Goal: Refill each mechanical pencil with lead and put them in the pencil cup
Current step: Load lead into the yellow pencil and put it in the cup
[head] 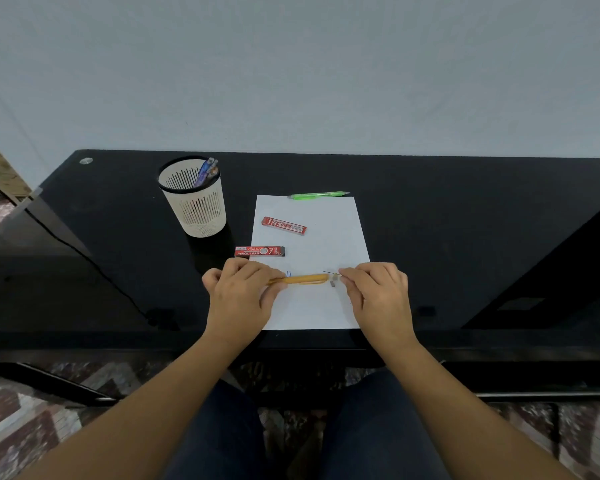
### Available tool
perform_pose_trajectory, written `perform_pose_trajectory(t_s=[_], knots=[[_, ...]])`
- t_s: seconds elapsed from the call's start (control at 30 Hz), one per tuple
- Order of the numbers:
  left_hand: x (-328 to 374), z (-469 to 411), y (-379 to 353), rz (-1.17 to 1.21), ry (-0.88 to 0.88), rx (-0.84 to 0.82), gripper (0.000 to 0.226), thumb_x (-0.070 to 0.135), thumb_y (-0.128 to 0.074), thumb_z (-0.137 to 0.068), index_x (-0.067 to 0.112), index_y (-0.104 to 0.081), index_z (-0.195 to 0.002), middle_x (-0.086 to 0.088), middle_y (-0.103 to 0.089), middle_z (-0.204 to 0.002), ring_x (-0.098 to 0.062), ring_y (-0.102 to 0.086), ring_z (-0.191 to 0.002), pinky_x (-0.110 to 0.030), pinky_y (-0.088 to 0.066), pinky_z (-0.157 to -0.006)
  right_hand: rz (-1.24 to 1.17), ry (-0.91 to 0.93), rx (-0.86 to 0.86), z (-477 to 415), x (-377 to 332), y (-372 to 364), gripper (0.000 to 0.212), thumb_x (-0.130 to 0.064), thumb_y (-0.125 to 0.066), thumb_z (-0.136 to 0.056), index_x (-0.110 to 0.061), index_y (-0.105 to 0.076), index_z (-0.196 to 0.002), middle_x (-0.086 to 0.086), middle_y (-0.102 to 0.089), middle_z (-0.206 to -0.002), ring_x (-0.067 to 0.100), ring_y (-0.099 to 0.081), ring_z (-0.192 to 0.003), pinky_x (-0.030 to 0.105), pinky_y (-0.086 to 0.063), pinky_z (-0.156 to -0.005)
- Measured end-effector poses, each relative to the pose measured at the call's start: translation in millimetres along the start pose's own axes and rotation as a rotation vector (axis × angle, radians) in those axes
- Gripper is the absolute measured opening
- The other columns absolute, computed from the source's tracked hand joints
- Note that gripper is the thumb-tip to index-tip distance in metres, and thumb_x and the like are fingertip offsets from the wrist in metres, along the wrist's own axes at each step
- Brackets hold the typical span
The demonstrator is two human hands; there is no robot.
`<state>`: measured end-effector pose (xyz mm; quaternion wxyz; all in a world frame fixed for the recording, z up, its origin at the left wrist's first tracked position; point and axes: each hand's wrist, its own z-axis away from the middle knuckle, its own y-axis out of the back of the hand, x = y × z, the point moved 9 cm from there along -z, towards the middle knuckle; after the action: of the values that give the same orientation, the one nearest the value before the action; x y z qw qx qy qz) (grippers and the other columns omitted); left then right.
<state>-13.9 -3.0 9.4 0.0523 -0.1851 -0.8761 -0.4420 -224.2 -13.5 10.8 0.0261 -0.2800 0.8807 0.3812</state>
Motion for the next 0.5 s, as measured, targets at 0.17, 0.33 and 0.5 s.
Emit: perform_pose_trajectory(t_s=[0.17,0.33,0.5], knots=[[-1.3,0.1,5.4,-0.007,0.023,0.050,0.024,0.042,-0.054,-0.091,0.027,-0.072,-0.094,0.015,-0.069,-0.093,-0.013,-0.057,-0.092,-0.033,-0.019,-0.082,0.010,-0.002,0.017,-0.5,-1.4,3.0,0.020,-0.025,-0.056,-0.092,-0.015,-0.072,-0.098,-0.002,-0.065,-0.090,0.018,-0.056,-0.088,0.034,-0.042,-0.077],[-1.6,0.1,6.6,-0.014,0.028,0.059,0.023,0.040,-0.053,-0.091,0.026,-0.071,-0.094,0.013,-0.070,-0.094,-0.013,-0.057,-0.092,-0.032,-0.018,-0.083,0.027,-0.010,0.028,-0.2,-1.4,4.7,0.021,-0.025,-0.053,-0.094,-0.015,-0.071,-0.097,-0.002,-0.065,-0.089,0.018,-0.056,-0.087,0.031,-0.040,-0.078],[-3.4,-0.6,6.1,-0.018,0.053,0.041,0.025,0.040,-0.052,-0.091,0.025,-0.071,-0.095,0.012,-0.070,-0.096,-0.015,-0.057,-0.094,-0.031,-0.017,-0.083,0.039,-0.011,0.030,0.1,-0.7,4.5,0.018,-0.023,-0.056,-0.092,-0.015,-0.071,-0.096,0.000,-0.064,-0.090,0.019,-0.055,-0.088,0.033,-0.041,-0.077]])
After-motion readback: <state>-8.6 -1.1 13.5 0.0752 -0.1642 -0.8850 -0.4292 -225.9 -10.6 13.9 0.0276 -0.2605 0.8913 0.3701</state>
